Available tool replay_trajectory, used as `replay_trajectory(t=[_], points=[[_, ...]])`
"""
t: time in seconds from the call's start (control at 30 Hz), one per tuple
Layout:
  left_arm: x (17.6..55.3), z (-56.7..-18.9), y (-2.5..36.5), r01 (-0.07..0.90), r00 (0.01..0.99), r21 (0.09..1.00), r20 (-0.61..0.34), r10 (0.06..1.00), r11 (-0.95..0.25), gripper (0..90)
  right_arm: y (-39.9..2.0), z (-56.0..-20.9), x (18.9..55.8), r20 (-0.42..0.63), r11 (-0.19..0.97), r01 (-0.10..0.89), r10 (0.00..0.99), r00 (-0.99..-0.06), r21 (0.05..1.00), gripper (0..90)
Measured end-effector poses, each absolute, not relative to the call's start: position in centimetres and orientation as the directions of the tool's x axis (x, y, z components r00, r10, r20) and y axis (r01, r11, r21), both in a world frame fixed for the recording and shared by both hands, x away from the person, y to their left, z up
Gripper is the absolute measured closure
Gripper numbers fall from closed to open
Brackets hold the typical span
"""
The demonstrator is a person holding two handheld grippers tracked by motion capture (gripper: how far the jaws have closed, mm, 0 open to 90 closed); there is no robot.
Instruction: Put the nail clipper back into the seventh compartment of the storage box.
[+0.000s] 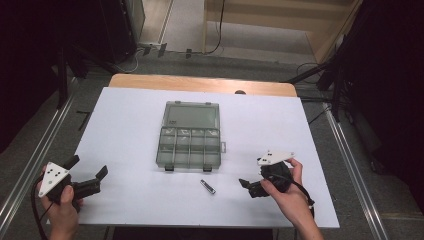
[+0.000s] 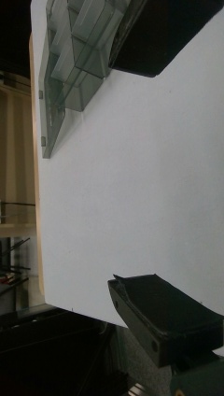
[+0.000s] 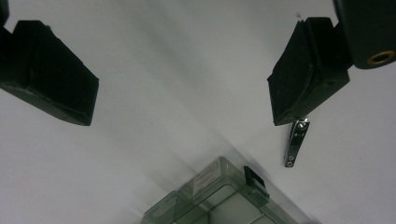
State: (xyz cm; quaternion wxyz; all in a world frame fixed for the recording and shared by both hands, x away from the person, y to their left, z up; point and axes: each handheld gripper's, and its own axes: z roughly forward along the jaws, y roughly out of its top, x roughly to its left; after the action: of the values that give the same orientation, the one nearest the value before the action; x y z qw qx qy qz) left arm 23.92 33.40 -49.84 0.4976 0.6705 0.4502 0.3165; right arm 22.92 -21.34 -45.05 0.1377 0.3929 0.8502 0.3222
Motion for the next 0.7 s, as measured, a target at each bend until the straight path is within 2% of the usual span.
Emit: replay_trajectory(t=[0.7], points=[[23.9,-49.8,33.4,0.291,0.395,0.951,-0.020,0.918,-0.104,0.0,-17.6,-46.0,23.6,-0.036,0.625,0.599,0.706,-0.707,0.500,9.5]])
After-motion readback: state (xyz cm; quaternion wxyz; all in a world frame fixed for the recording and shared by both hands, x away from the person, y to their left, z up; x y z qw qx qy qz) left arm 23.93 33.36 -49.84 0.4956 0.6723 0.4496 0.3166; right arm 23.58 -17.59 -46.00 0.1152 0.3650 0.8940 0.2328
